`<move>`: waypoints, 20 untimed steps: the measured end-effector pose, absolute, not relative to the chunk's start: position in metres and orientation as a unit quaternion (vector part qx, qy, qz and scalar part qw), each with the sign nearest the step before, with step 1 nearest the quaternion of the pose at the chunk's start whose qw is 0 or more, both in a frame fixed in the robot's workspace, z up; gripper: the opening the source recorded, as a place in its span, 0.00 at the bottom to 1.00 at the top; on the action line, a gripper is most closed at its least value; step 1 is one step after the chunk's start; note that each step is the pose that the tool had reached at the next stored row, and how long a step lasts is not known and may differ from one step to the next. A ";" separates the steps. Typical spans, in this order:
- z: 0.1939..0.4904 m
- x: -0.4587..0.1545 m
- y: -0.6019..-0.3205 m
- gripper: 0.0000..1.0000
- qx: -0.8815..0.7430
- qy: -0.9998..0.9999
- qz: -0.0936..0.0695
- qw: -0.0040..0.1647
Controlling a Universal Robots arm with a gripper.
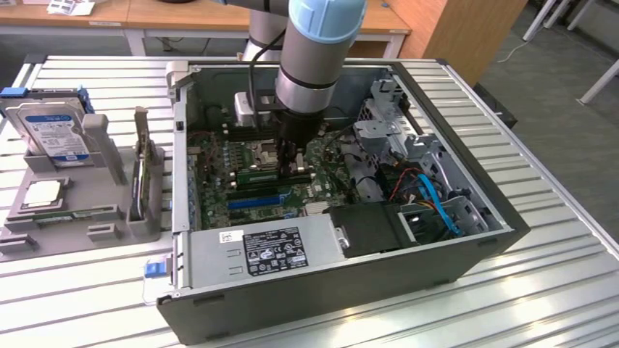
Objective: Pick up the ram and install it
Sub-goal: 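Insert the ram into the slot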
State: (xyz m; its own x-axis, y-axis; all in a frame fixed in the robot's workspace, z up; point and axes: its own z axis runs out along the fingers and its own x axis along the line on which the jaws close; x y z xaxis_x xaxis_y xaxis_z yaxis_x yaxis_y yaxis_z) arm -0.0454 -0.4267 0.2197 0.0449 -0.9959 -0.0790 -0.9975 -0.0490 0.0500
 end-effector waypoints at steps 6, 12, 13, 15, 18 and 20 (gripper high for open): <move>0.220 -0.045 -0.427 0.14 -0.724 0.688 0.046 0.009; 0.220 -0.045 -0.426 0.14 -0.724 0.688 0.046 0.009; 0.220 -0.045 -0.426 0.14 -0.724 0.688 0.046 0.009; 0.219 -0.045 -0.426 0.14 -0.724 0.688 0.046 0.009; 0.219 -0.045 -0.426 0.14 -0.724 0.688 0.046 0.009; 0.219 -0.045 -0.426 0.14 -0.724 0.688 0.046 0.009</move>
State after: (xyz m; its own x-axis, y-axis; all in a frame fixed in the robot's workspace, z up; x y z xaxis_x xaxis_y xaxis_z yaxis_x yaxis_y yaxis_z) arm -0.0455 -0.4258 0.2186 0.0487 -0.9957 -0.0790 -0.9974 -0.0527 0.0494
